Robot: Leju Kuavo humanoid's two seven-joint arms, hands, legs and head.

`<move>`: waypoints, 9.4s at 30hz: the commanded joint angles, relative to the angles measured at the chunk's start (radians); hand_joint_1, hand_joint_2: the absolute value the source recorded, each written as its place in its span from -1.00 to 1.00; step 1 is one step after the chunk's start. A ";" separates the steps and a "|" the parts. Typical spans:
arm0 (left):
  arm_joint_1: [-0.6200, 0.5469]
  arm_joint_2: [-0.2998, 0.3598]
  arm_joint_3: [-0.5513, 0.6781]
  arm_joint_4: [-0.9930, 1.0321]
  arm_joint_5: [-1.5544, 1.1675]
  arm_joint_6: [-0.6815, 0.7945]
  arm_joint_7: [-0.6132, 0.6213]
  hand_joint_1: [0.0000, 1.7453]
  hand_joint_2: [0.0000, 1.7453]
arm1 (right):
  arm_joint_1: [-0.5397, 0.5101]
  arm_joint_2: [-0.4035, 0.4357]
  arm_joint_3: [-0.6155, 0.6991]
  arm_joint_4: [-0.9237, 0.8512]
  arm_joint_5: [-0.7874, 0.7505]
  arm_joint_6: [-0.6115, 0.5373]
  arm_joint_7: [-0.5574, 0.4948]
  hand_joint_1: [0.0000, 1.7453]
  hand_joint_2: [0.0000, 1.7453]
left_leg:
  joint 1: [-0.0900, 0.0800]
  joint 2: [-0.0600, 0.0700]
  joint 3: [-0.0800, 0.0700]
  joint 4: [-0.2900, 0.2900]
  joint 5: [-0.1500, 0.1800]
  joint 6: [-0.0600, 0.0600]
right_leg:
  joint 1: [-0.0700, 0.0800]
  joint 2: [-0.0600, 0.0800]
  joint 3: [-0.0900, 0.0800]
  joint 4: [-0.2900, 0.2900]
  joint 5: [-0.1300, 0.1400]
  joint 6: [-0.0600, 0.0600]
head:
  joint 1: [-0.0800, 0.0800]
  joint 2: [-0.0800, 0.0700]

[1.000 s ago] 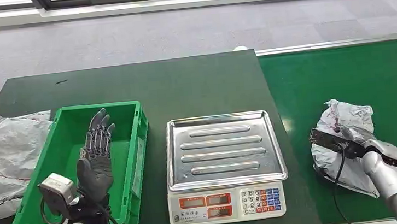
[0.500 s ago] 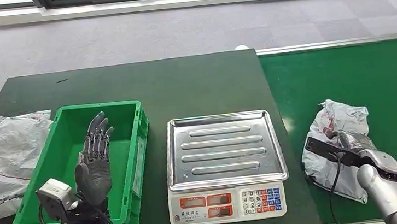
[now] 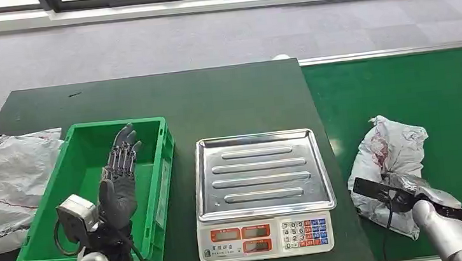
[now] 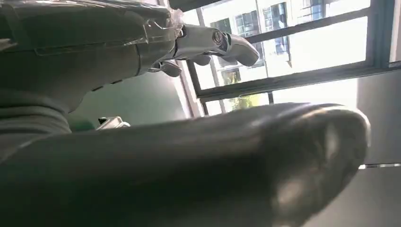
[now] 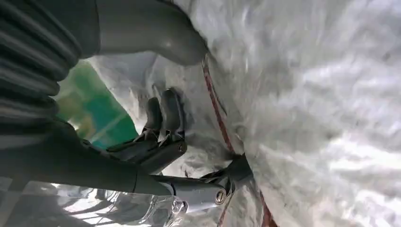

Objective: Moved the parcel from conveyor to table for the left to box.

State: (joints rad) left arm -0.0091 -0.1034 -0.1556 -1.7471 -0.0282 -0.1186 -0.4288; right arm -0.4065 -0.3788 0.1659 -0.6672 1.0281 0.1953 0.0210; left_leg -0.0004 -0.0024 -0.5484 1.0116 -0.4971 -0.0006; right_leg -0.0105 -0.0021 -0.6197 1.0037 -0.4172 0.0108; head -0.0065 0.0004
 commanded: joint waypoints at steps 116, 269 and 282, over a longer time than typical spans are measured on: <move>0.050 0.010 -0.003 0.092 0.182 -0.068 0.009 -1.00 -1.00 | 0.242 0.186 -0.282 -0.901 -0.328 -0.663 -0.236 1.00 1.00 | 0.000 -0.003 -0.014 0.001 0.004 0.000 | -0.001 -0.002 -0.011 -0.003 0.006 0.001 | 0.000 0.000; -0.840 0.128 -0.941 0.923 -0.803 -0.279 -0.018 1.00 1.00 | 0.435 0.307 0.249 -1.158 -0.545 -0.654 -0.571 -1.00 1.00 | 0.002 0.004 -0.015 0.001 0.011 -0.005 | 0.002 0.003 -0.015 -0.001 0.014 -0.005 | 0.000 0.000; -0.843 0.122 -0.963 0.936 -0.811 -0.283 -0.014 1.00 1.00 | 0.435 0.319 0.245 -1.169 -0.540 -0.636 -0.563 -1.00 1.00 | 0.002 0.004 -0.014 0.000 0.011 -0.005 | 0.002 0.003 -0.015 -0.001 0.014 -0.006 | 0.000 0.000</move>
State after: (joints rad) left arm -0.8287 -0.0057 -1.0090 -0.8789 -0.8286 -0.3834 -0.4494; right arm 0.0542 -0.0416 0.3838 -1.8868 0.4875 -0.4570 -0.5528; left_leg 0.0012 0.0003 -0.5640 1.0127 -0.4858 -0.0052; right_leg -0.0090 -0.0002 -0.6356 1.0039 -0.4041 0.0050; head -0.0065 0.0004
